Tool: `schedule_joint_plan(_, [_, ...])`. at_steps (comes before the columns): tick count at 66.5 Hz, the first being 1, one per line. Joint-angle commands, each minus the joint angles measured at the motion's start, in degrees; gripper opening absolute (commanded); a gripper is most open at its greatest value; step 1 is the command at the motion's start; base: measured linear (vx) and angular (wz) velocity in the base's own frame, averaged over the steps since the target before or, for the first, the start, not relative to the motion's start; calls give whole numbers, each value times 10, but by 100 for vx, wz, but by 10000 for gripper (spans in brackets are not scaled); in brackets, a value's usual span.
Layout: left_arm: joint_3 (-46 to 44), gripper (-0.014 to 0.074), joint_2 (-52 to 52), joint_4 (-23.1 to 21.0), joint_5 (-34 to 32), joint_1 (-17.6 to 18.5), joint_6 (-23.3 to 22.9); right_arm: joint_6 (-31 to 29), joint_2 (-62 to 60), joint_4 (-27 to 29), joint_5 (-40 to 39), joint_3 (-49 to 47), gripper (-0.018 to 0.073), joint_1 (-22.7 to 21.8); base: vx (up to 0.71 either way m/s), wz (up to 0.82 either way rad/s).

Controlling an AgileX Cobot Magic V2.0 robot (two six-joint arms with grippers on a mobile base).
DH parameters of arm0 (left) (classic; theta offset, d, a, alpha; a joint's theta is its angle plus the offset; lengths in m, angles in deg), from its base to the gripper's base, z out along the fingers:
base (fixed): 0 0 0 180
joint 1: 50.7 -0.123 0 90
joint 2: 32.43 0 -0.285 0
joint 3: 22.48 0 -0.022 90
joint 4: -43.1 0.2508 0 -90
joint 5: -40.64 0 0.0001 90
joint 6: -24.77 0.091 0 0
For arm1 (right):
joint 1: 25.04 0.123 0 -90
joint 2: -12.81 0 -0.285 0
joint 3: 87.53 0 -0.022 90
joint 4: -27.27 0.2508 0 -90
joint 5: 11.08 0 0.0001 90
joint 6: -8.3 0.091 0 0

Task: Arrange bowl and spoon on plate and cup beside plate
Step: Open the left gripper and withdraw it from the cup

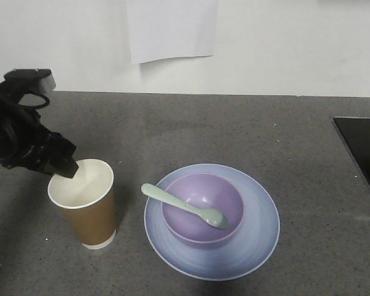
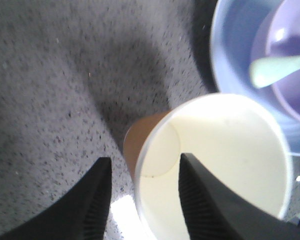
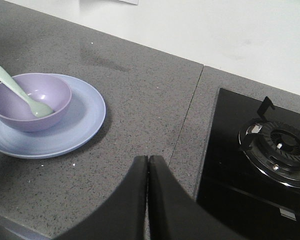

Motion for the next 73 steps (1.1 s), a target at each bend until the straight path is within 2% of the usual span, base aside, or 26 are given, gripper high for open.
schedule_joint_plan(1, [-37,317,-46,-17,-20,5,2,1,18,-5,-48,-8,-6,-3,0,0])
schedule_joint_plan(13, [-63,317,-110,18,-34,5,0,7,24,-4,-108,-8,-6,-3,0,0])
schedule_joint_plan(22, [-63,300,-177,79,-73,5,-5,25,66,-4,-181,-8,-6,-3,0,0])
schedule_joint_plan(35, [-45,192,-274,146,-137,5,-20,25,148,-8,-293,21,-6,-3,0,0])
schedule_joint_plan(41, [9,104,-330,153,-188,5,-19,48,168,-26,-377,68,-6,-3,0,0])
schedule_joint_plan(49, [117,-6,-405,164,-265,5,-20,119,173,-90,-473,149,-6,-3,0,0])
schedule_joint_plan(52, [165,-9,-432,165,-295,5,-20,146,173,-119,-496,178,-6,-3,0,0])
schedule_joint_plan(60, [269,-8,-487,164,-362,5,-20,182,173,-162,-516,229,-6,-3,0,0])
schedule_joint_plan(67, [320,-8,-519,160,-405,5,-20,183,173,-160,-500,241,-6,-3,0,0])
schedule_joint_plan(73, [336,-8,-534,160,-417,5,-20,182,173,-154,-491,241,-6,-3,0,0])
